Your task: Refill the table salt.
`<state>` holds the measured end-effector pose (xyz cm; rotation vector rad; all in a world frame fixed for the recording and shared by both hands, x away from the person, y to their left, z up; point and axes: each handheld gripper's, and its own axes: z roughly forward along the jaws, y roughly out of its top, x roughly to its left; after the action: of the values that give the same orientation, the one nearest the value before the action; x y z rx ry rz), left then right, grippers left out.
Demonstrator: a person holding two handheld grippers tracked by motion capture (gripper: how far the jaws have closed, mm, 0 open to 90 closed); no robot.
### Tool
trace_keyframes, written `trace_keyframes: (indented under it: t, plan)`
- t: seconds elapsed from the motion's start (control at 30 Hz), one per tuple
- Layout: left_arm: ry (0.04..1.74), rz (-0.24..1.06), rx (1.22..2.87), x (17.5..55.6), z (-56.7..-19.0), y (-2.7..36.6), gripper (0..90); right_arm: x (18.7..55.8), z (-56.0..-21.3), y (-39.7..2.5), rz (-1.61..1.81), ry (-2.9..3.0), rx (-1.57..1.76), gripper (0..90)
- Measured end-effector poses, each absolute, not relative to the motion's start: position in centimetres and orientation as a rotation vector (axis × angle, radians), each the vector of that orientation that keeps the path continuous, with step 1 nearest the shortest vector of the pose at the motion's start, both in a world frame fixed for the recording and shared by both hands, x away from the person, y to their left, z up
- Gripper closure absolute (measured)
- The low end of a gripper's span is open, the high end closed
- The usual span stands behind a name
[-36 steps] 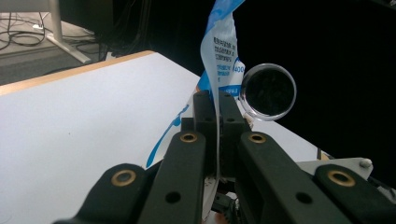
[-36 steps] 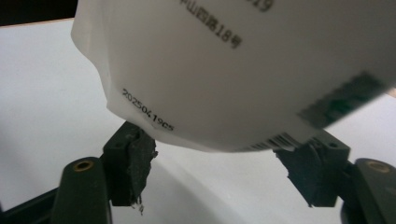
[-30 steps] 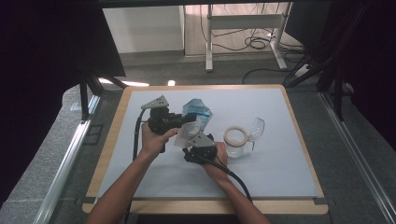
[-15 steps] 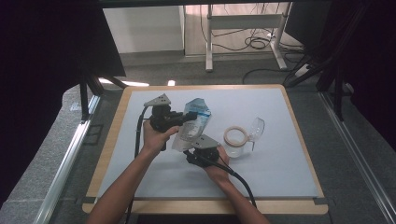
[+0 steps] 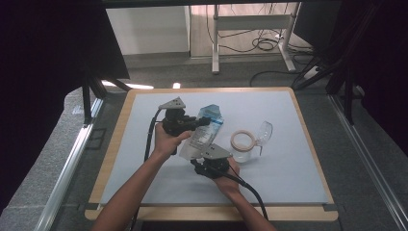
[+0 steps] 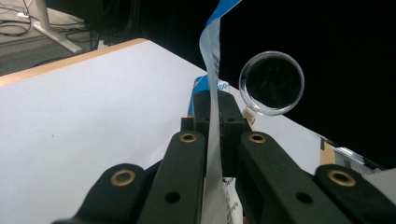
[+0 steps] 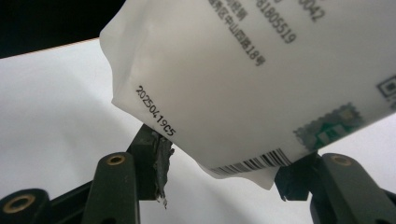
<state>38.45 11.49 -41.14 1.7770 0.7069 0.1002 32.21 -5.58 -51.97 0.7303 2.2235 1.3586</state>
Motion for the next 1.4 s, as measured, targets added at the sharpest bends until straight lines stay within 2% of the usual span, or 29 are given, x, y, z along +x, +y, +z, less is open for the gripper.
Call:
trace_keyframes:
  t: [1.4]
  plan:
    - [0.672, 0.022, 1.900, 40.2, -41.9, 7.8, 89.8, 31.4, -52.7, -7.5, 1.397, 2.209, 0.836, 48.3]
